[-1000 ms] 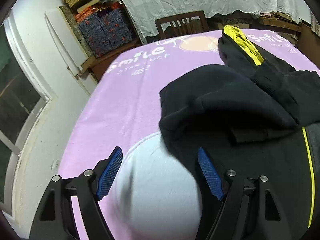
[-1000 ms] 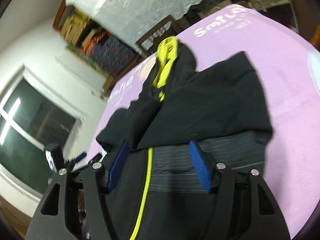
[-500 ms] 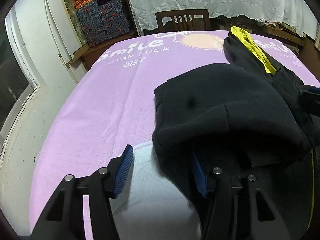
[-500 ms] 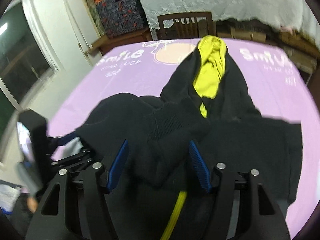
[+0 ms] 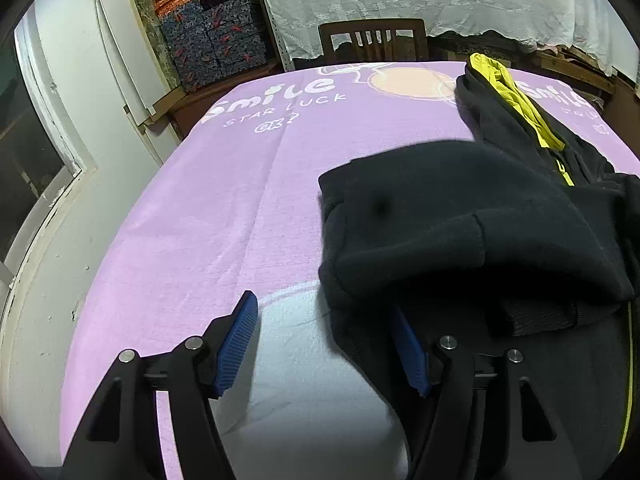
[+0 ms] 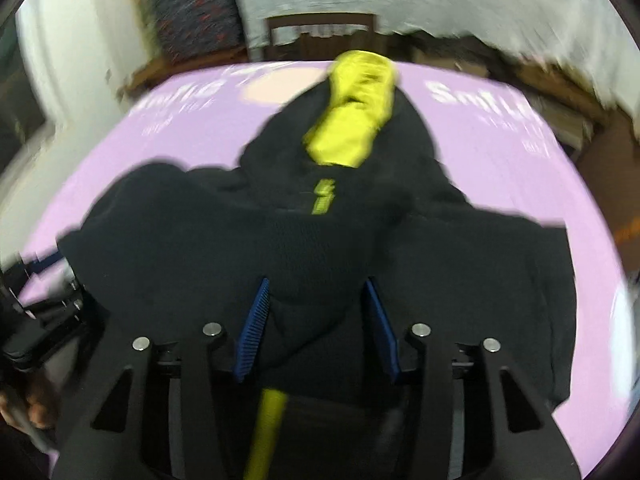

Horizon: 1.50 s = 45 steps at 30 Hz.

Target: Fold large clothes

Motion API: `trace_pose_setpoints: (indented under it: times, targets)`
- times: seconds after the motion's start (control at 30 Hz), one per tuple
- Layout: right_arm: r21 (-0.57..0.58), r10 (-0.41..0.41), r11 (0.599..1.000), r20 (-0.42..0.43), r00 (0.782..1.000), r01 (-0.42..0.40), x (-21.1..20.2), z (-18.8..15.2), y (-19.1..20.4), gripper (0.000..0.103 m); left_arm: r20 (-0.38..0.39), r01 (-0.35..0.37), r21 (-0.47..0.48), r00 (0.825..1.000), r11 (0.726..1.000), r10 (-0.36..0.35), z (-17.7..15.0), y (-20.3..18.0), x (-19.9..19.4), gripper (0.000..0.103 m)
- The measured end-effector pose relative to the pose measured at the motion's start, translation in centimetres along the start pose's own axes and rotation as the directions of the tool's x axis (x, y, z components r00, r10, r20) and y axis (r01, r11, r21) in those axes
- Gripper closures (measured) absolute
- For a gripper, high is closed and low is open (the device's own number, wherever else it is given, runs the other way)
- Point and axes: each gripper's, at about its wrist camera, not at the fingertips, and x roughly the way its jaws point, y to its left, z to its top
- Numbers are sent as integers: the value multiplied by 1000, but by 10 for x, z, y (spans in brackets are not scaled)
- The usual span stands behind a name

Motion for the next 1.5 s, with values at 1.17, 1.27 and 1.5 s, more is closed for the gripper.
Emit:
trace_pose_setpoints:
  times: [1.17, 1.27, 1.5]
  targets:
    - [244, 55, 969, -20, 998, -48, -11, -8, -112, 57, -10, 56, 66, 998, 996, -55, -25, 14, -26, 32]
    - [260, -1, 966, 14, 1000, -3, -33, -15, -136, 57, 29, 48, 66, 998, 997, -50, -30, 27, -44, 32]
    - [220, 101, 967, 117, 988, -125, -71, -4, -129, 71, 168, 137, 107, 974, 985, -154, 21, -2, -78, 32]
